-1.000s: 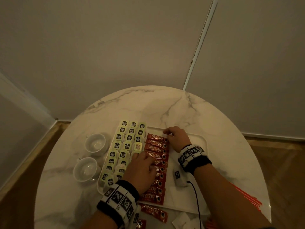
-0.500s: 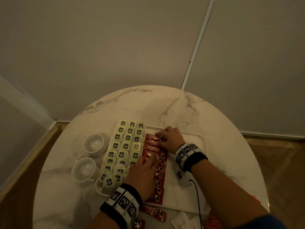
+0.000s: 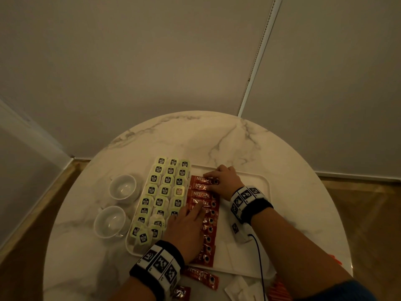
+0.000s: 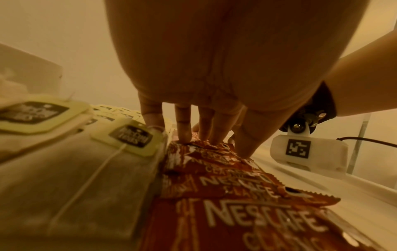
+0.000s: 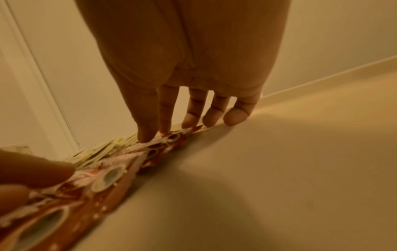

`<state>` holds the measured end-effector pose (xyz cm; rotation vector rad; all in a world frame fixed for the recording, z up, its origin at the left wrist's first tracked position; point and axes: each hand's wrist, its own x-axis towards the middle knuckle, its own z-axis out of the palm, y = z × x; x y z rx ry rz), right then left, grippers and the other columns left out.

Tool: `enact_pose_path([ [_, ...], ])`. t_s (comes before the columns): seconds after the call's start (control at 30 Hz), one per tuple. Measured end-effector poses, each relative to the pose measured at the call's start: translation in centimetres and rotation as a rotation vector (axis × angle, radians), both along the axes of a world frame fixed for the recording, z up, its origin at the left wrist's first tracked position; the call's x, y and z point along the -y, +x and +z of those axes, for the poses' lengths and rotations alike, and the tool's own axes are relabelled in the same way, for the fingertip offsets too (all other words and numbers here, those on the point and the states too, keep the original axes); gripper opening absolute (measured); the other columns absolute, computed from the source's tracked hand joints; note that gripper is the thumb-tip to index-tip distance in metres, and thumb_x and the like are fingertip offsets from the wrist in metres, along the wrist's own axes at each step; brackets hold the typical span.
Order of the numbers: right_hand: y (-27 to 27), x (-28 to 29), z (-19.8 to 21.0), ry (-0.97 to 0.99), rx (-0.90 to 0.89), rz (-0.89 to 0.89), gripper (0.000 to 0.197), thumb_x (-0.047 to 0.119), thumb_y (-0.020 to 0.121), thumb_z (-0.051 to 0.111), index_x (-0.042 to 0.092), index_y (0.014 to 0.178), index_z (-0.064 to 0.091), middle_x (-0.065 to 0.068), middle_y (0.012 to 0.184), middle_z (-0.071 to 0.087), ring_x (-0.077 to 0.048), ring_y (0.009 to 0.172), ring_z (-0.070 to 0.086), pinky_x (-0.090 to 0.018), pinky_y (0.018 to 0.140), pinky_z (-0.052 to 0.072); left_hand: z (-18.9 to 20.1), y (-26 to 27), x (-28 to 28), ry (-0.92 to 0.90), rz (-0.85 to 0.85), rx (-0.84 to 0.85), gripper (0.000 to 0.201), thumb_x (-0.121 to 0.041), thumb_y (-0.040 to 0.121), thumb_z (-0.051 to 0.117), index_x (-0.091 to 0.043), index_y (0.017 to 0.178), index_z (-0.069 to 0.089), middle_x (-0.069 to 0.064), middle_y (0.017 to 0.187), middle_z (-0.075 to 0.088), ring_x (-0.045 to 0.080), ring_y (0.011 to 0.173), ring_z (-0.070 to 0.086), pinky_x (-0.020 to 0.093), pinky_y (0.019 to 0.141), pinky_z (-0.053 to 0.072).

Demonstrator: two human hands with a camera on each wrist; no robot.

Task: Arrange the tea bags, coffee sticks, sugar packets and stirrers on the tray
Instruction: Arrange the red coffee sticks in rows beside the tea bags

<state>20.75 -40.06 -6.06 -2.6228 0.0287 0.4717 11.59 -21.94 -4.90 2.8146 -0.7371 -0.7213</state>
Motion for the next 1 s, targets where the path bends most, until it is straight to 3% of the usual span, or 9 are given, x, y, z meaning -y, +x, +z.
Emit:
enact_pose_path([
  [0.7,-0.1,0.0,0.2,0.035,0.007,-0.037,0.043,0.038,0.089,0.059,0.04,0.132,0.053,0.0,0.121,0.049,-0.023,0.117,0.039,-0.039,0.1,0.038,1.7,-0.2,-0.5,-0.052,0.034,0.08,0.055,-0.037,0.095,0.04,-0.028,0.147,0.025,-0.009,0.159,0.007,0.022,0.137,0.018,0.045,0.109,0.027],
  [0.77,-0.7,0.3,1.1,0.091,0.038,-0.09,0.044,0.038,0.089,0.06,0.037,0.133,0.052,-0.002,0.121,0.05,-0.024,0.117,0.039,-0.039,0.102,0.037,2.2,-0.3,-1.1,-0.111,0.051,0.101,0.051,-0.038,0.096,0.04,-0.028,0.145,0.03,-0.009,0.156,0.016,0.019,0.135,0.021,0.042,0.109,0.029],
  [0.83,-2.1,0.7,2.3,0.145,0.102,-0.137,0.042,0.039,0.089,0.062,0.033,0.13,0.055,-0.002,0.118,0.052,-0.022,0.114,0.04,-0.036,0.1,0.037,2.6,-0.6,-1.9,-0.218,0.057,0.105,0.043,-0.036,0.097,0.04,-0.027,0.139,0.04,-0.008,0.145,0.035,0.013,0.127,0.032,0.031,0.105,0.033],
  [0.93,-6.2,0.3,4.4,0.243,0.213,-0.168,0.026,0.034,0.088,0.064,0.029,0.113,0.064,0.006,0.104,0.056,-0.015,0.103,0.045,-0.029,0.09,0.039,3.1,-1.6,-3.5,-0.355,0.054,0.017,0.029,-0.035,0.098,0.042,-0.027,0.124,0.053,-0.012,0.123,0.052,0.003,0.109,0.045,0.02,0.096,0.039],
  [1.0,-10.3,-1.0,5.5,0.276,0.201,-0.102,0.015,0.031,0.089,0.063,0.026,0.103,0.065,0.012,0.093,0.054,-0.006,0.091,0.047,-0.023,0.082,0.04,3.2,-2.7,-4.4,-0.372,0.016,-0.035,0.024,-0.035,0.097,0.044,-0.029,0.117,0.056,-0.014,0.117,0.055,0.001,0.102,0.05,0.019,0.092,0.043],
])
